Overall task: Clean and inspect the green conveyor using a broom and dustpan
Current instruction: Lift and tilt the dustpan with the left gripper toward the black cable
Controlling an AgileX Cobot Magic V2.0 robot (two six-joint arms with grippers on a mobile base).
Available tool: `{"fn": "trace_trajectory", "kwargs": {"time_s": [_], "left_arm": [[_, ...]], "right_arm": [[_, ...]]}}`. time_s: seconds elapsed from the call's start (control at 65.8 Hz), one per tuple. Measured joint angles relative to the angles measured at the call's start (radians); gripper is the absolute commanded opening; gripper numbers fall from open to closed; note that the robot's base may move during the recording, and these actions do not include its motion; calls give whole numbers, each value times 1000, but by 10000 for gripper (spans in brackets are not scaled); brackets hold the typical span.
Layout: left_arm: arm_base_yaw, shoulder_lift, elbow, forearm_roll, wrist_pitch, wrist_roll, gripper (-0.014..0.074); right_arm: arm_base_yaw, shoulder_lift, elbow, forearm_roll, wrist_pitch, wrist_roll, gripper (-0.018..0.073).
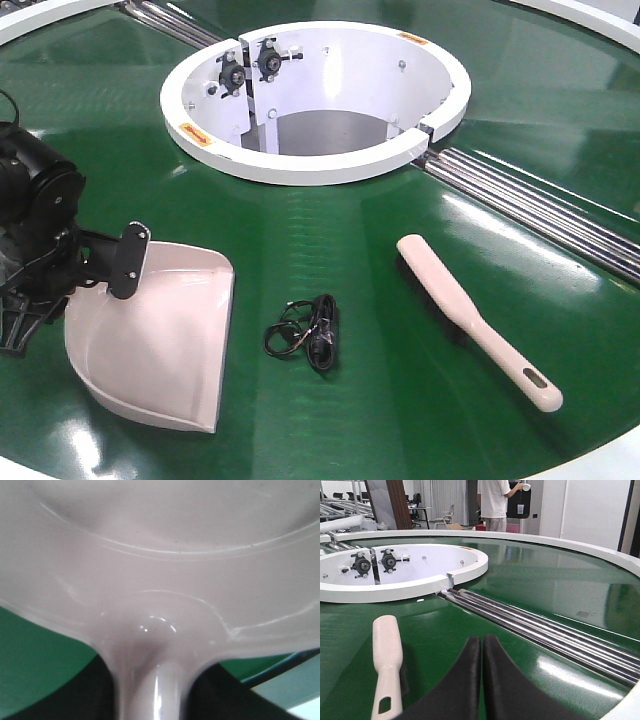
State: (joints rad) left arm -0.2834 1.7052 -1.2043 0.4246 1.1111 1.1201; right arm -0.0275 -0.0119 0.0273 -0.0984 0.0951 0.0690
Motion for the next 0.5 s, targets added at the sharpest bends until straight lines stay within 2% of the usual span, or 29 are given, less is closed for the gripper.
{"fn": "trace_trajectory", "kwargs": {"time_s": [0.501], "left_arm": [[-2, 0, 0, -38, 2, 1, -8]], "right_arm": [[0, 0, 0, 0, 0, 0, -9]]}}
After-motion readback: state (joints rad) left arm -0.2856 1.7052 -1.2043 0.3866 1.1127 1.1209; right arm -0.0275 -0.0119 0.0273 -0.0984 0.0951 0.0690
